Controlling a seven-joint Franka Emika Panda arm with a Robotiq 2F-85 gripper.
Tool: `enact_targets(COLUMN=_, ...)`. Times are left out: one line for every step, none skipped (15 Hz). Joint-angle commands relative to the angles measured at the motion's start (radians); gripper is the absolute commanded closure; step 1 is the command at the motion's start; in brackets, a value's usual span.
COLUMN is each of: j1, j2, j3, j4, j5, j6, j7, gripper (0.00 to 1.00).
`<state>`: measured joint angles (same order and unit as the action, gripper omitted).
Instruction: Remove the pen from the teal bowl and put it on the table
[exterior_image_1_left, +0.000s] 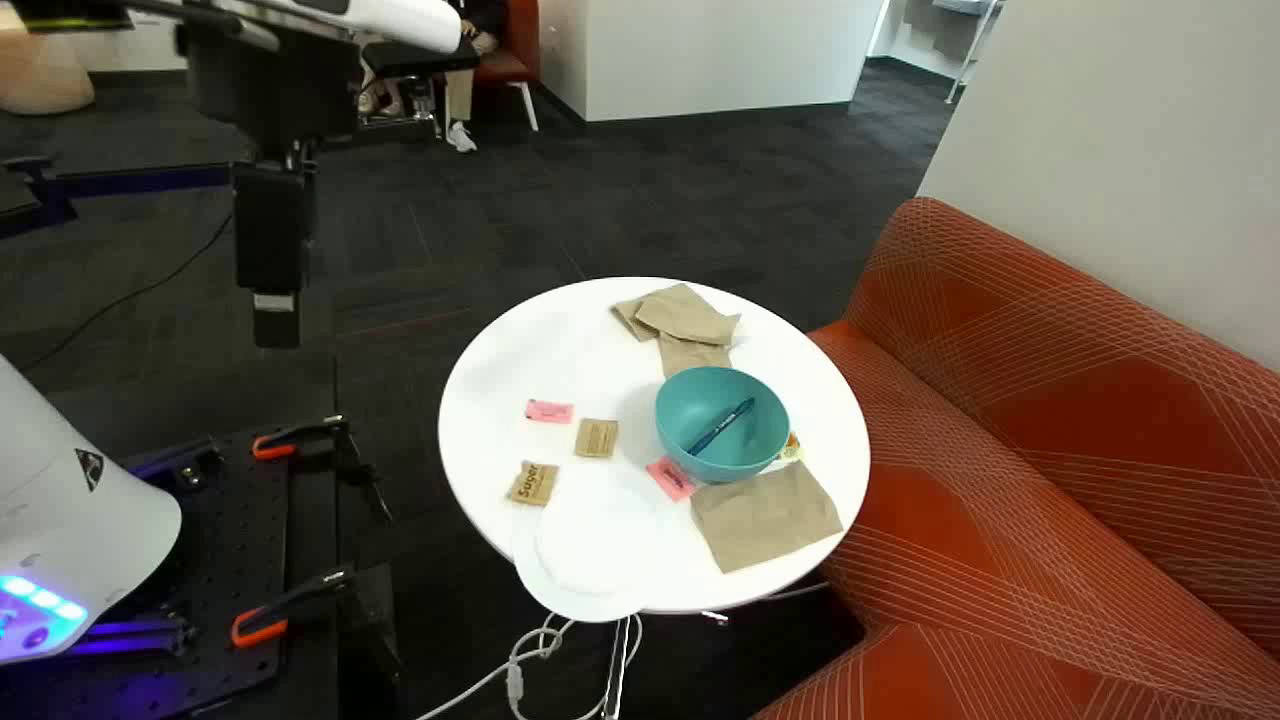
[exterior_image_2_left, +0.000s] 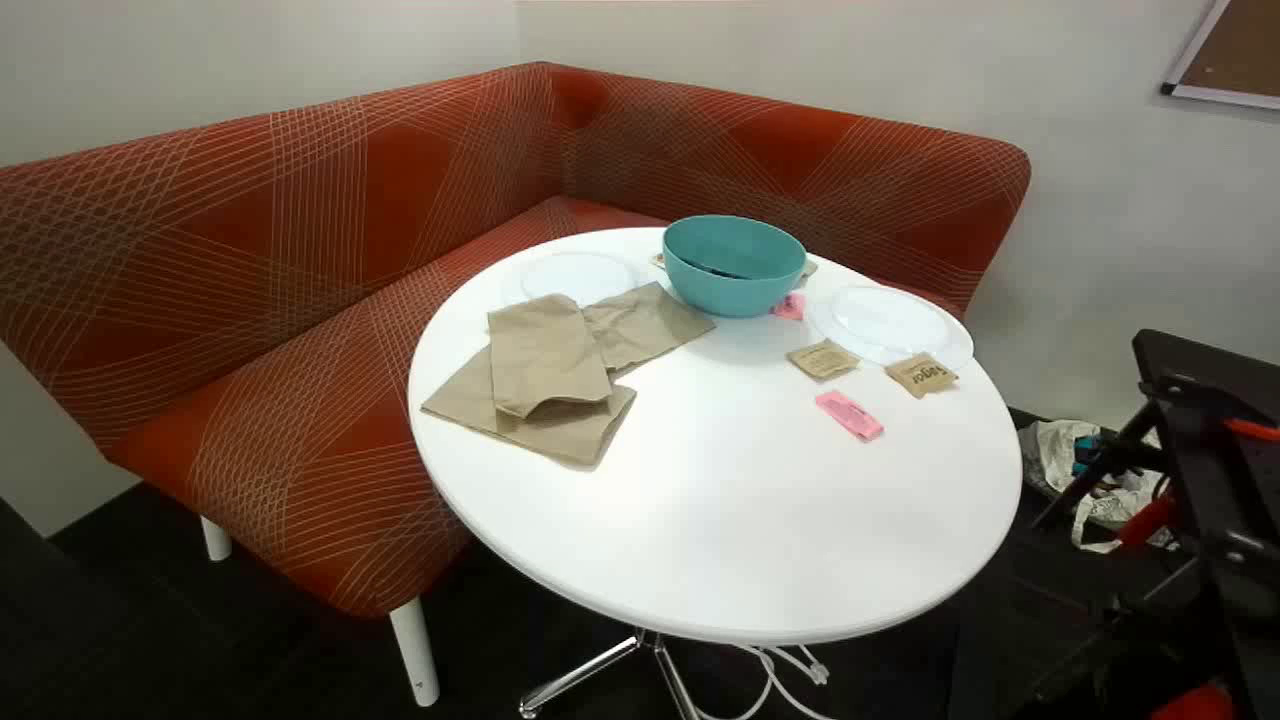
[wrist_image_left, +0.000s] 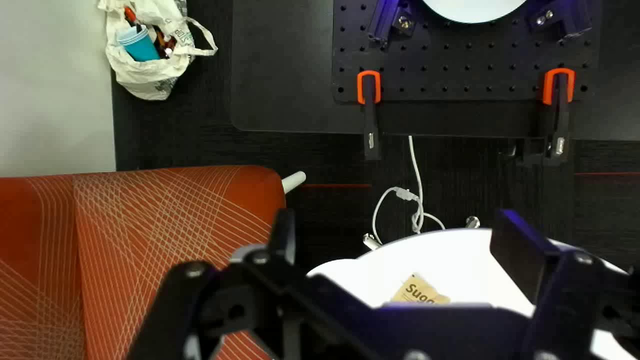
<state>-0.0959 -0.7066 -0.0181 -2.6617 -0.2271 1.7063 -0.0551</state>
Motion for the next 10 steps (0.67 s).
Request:
enact_targets(j1=0.015, j2=0.000, j3=-0.013, j4=0.003, j5=-0.006, j6=-0.005, j7=0.008, gripper=0.00)
enact_targets(j1=0.015, j2=0.000, j3=-0.013, j4=0.003, j5=-0.006, j6=-0.005, j7=0.008, gripper=0.00)
enact_targets(j1=0.015, j2=0.000, j3=-0.013, j4=0.003, j5=-0.006, j6=-0.005, j7=0.008, gripper=0.00)
enact_targets(j1=0.015, j2=0.000, j3=-0.013, j4=0.003, j5=-0.006, j6=-0.005, j7=0.008, gripper=0.00)
enact_targets(j1=0.015, j2=0.000, j3=-0.013, j4=0.003, j5=-0.006, j6=-0.005, j7=0.008, gripper=0.00)
enact_targets(j1=0.015, j2=0.000, j3=-0.013, j4=0.003, j5=-0.006, j6=-0.005, j7=0.008, gripper=0.00)
enact_targets(j1=0.015, j2=0.000, j3=-0.013, j4=0.003, j5=-0.006, j6=-0.005, j7=0.008, gripper=0.00)
enact_targets(j1=0.018, j2=0.015, j3=-0.019, j4=0.006, j5=-0.002, j6=0.032, j7=0.007, gripper=0.00)
enact_targets(j1=0.021, j2=0.031, j3=-0.021, j4=0.012, j5=-0.009, j6=0.077, j7=0.004, gripper=0.00)
enact_targets(j1=0.024, j2=0.046, j3=-0.022, j4=0.018, j5=-0.012, j6=0.124, j7=0.003, gripper=0.00)
